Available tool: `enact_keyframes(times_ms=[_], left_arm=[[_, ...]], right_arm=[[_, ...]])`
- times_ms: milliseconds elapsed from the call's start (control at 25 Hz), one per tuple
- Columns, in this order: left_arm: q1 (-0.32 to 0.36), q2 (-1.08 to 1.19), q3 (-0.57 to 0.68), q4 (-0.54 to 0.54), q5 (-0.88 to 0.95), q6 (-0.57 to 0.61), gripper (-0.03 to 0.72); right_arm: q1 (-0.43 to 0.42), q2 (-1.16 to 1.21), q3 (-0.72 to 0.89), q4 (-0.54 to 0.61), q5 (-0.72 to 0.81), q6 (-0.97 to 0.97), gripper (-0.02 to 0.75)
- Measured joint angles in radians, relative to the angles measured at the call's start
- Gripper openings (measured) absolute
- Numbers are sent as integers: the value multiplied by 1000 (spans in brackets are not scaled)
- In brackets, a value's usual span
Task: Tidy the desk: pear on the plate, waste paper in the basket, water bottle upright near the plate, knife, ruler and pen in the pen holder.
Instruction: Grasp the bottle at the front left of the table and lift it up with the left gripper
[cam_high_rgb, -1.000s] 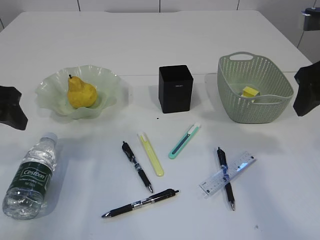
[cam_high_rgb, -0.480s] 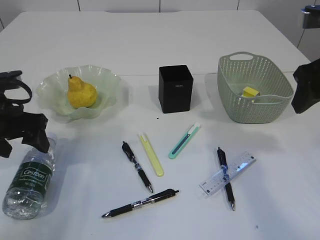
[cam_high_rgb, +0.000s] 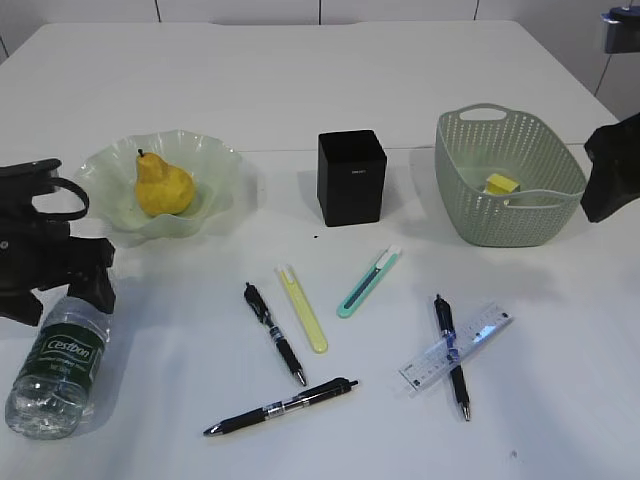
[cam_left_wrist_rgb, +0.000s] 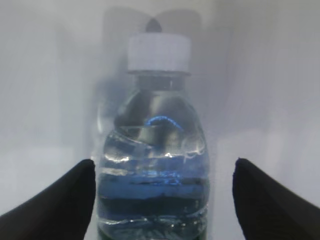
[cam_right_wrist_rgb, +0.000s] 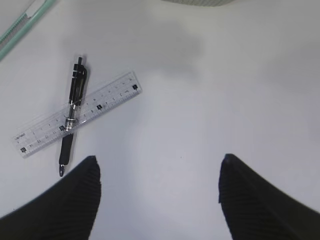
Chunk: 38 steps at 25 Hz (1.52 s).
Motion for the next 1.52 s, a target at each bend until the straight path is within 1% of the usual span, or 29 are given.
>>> enact_keyframes(times_ms=[200,320,600,680,800,880,1160,1280,1520], left_arm=[[-32,35,0,2,-28,-9,604],[-33,47,0,6,-28,-36,599],[-33,53,0,11,-30,-48,588],[-33,53,0,14,-30,-48,559],[-33,54,0,14,-30,-48,491],[-33,54,0,16,-28,-48,459],[-33,62,-6,18,-19,-50,376],[-33,62,-6,18,-18,-50,358],[-33,62,-6,35,-17,-50,356]], right_arm=[[0,0,0,-2,-5,0,547],[0,0,0,-2,-6,0,547],[0,0,0,-4,-7,0,547],[0,0,0,-4,-7,0,547],[0,0,0,-4,-7,0,547],[0,0,0,-4,-7,0,547],[0,0,0,-4,-7,0,547],[0,0,0,-4,-7,0,547],[0,0,0,-4,-7,0,547]])
